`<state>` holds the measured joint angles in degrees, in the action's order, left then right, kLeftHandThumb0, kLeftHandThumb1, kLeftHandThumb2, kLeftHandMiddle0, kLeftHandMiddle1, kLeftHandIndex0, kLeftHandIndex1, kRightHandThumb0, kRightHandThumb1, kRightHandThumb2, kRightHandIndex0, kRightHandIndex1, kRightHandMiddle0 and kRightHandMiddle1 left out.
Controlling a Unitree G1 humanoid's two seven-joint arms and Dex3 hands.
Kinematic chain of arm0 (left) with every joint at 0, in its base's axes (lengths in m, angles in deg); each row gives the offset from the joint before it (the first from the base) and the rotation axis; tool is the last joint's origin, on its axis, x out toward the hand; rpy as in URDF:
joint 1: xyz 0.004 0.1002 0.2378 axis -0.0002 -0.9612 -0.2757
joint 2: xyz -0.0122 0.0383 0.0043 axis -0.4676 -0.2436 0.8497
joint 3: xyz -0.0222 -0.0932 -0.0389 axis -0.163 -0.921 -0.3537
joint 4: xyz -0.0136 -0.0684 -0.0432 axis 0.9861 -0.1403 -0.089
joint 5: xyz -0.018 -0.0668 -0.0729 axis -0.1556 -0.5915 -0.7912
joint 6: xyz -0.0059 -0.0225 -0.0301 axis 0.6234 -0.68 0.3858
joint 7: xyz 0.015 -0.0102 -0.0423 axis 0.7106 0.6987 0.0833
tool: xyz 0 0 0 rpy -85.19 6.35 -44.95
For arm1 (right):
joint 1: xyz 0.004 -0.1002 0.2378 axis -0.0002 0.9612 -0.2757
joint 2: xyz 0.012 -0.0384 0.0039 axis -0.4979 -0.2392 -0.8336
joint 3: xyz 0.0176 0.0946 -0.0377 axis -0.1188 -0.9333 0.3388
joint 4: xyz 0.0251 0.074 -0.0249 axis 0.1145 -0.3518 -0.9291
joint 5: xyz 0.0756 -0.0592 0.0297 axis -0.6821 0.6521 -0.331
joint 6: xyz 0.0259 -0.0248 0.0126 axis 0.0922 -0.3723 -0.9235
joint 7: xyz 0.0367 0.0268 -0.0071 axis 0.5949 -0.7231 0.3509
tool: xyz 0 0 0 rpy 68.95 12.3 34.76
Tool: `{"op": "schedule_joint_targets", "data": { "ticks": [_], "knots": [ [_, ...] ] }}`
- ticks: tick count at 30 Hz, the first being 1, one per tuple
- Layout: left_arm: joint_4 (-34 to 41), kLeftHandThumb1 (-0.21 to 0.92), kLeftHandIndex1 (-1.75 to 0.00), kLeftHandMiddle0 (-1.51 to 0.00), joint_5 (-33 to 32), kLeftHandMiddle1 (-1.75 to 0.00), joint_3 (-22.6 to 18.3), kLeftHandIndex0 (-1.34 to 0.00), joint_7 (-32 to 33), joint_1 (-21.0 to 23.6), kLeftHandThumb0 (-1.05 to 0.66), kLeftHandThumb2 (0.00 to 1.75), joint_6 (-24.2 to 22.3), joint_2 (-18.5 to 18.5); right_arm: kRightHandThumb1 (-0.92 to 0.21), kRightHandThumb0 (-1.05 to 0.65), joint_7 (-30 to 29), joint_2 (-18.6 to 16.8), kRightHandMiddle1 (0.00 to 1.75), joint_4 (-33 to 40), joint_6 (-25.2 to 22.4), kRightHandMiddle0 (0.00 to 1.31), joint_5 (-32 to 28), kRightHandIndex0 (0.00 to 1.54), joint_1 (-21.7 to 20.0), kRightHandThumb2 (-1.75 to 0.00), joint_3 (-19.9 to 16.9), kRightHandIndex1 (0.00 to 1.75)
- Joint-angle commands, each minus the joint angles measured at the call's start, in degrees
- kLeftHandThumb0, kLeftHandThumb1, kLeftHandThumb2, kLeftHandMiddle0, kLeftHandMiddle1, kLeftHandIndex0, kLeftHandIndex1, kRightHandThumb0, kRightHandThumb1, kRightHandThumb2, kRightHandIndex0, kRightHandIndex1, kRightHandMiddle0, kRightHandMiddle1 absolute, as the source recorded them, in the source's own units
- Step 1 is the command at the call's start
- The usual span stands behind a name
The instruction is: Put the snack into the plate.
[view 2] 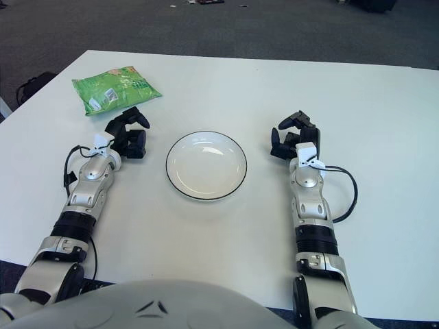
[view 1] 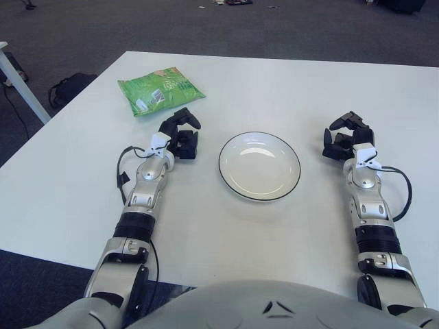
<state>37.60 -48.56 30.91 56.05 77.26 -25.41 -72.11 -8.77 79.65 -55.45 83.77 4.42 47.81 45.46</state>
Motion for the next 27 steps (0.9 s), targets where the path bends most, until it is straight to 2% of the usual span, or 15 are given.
{"op": "schedule_joint_targets", "data": {
  "ticks": [1, 20, 22, 27],
  "knots": [
    [-2.8, 0.32, -1.75, -1.31, 0.9, -1.75, 0.6, -0.61, 0.5, -6.9, -0.48, 1.31, -0.7, 1.7, -0.3, -0.49, 1.1, -1.3, 1.75, -4.8, -2.7, 0.63, 1.0, 1.16, 3.4, -1.34, 1.6, 1.75],
    [-1.0, 0.32, -1.75, -1.31, 1.3, -1.75, 0.8, -0.61, -0.1, -8.2, -0.48, 1.31, -1.3, 1.3, -0.31, -0.49, 0.3, -0.9, 1.75, -3.7, -1.9, 0.62, 1.9, 1.18, 4.4, -1.32, 2.6, 1.75],
    [-1.7, 0.32, -1.75, -1.31, 3.1, -1.75, 1.1, -0.61, 1.4, -7.6, -0.48, 1.31, -0.4, 1.0, -0.31, -0.49, 0.0, -0.9, 1.75, -3.6, -2.1, 0.62, 2.1, 1.18, 4.4, -1.32, 2.6, 1.75],
    [-7.0, 0.31, -1.75, -1.31, 9.3, -1.75, 1.3, -0.62, 6.3, -1.9, -0.48, 1.32, 4.6, -2.3, -0.3, -0.49, -0.8, -1.0, 1.75, -3.7, -1.8, 0.62, 2.9, 1.19, 4.4, -1.33, 2.7, 1.75]
  ]
}}
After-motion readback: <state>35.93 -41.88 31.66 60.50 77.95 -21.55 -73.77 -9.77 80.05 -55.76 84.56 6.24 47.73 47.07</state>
